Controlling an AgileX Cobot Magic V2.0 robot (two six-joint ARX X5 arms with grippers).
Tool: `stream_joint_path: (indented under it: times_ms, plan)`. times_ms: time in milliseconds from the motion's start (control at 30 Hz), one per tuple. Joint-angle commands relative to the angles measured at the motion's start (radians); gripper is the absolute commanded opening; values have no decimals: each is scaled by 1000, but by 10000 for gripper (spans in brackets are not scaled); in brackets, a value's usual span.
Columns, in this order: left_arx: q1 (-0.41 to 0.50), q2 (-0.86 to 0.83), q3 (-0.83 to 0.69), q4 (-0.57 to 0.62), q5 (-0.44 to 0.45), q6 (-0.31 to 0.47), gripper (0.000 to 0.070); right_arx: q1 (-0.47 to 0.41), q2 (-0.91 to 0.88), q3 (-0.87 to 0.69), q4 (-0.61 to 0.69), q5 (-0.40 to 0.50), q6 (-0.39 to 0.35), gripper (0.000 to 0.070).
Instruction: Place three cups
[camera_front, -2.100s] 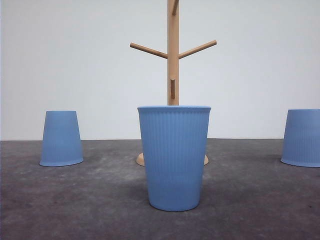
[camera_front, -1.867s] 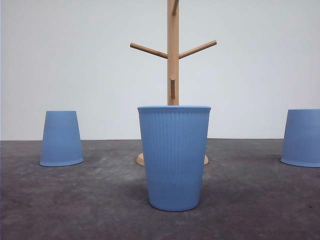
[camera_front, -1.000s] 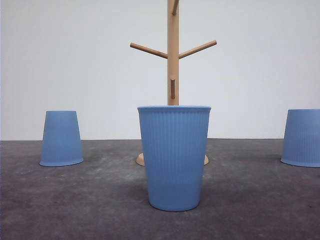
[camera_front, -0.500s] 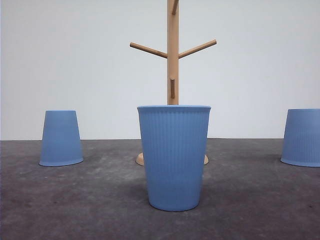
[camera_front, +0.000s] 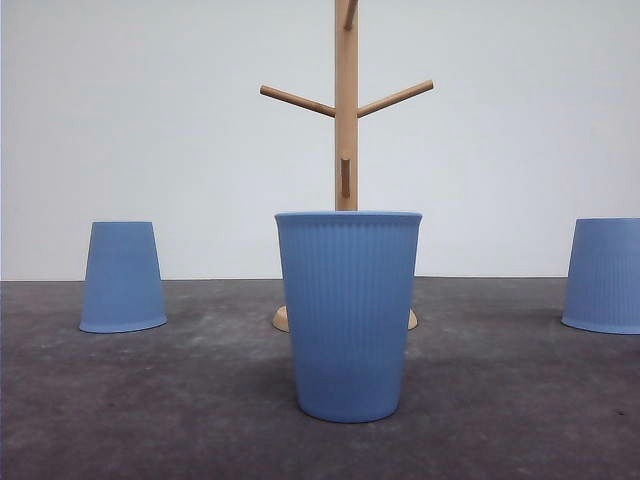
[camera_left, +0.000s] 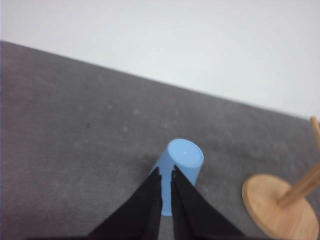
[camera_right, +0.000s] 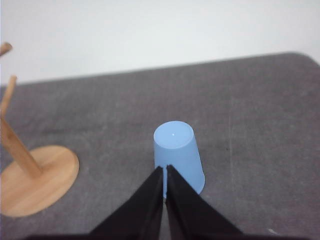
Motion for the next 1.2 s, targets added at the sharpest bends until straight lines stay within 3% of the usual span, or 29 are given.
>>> stream_joint_path:
  times_ms: [0, 233, 367, 533, 633, 667, 733, 767, 833, 900, 1167]
  plan:
    - [-3, 103, 63, -23, 15, 69, 16, 0, 79, 66, -32, -3, -52, 7]
    - [-32, 369, 215, -98, 39, 113, 18, 0, 319, 207, -116, -84, -103, 7]
    - [-57, 419, 231, -105, 39, 142, 17, 0, 371, 210, -110, -133, -103, 7]
    - [-75, 424, 231, -106, 39, 150, 19, 0, 375, 210, -115, -133, -103, 7]
    - [-79, 423, 231, -110, 39, 149, 58, 0, 375, 210, -123, -134, -103, 9]
    - [-80, 423, 231, -113, 39, 150, 118, 0, 375, 210, -127, -134, -104, 21]
    - [-80, 424, 231, -115, 39, 148, 330, 0, 375, 210, -134, -134, -107, 155]
    - [-80, 424, 231, -115, 39, 146, 443, 0, 375, 210, -138, -134, -107, 265]
    - [-80, 424, 231, -114, 39, 144, 596, 0, 375, 210, -152, -133, -111, 503]
    - [-82, 424, 231, -114, 40, 141, 597, 0, 375, 210, -160, -133, -111, 572]
    - [-101, 477, 244, -80, 87, 139, 597, 0, 375, 210, -162, -134, -110, 572]
